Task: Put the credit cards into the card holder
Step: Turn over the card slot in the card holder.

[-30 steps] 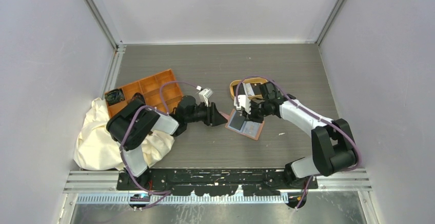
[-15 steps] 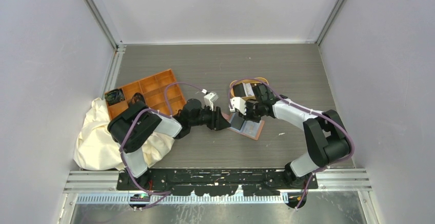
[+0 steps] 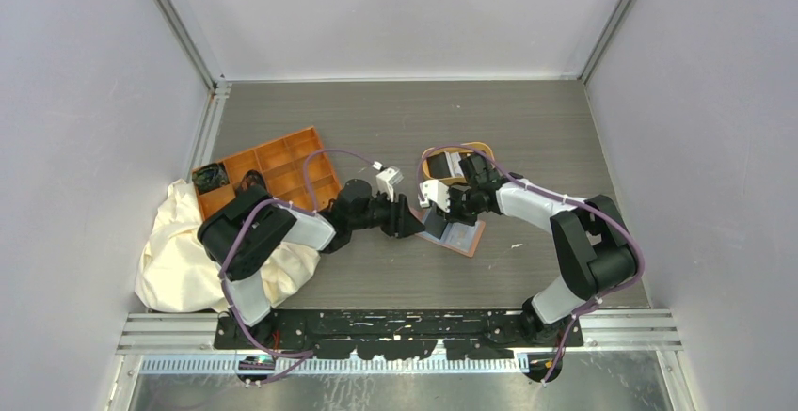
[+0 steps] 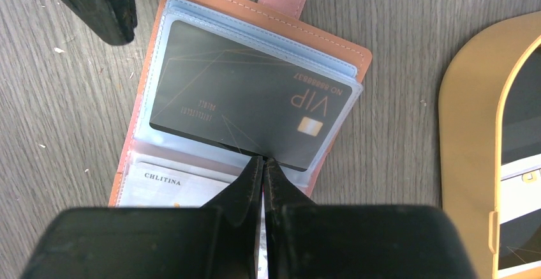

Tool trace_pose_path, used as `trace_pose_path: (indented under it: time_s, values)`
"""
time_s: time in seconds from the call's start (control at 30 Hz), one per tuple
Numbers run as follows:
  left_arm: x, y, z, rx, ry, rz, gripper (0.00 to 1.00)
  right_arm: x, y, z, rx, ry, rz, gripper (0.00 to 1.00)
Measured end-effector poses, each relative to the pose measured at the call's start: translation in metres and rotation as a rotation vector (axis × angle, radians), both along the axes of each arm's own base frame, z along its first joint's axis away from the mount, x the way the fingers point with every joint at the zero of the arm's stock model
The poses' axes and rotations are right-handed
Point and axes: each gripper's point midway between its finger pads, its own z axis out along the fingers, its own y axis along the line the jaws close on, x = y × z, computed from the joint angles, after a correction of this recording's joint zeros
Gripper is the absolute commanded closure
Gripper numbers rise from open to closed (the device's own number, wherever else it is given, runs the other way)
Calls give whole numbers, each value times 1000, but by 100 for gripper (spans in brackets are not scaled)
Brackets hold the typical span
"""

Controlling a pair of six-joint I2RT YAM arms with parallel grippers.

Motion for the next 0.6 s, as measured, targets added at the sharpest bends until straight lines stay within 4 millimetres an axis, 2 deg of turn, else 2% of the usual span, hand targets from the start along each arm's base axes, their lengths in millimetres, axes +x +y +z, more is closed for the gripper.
trace_pose_path:
  time_s: [0.27,0.6]
  values:
    - [6,-8,9,-14,-12,-7,57,0,0,0,-4,-3,7,92]
    - [3,-15,-1,34,32,-25,57,0,0,0,-5,-3,7,92]
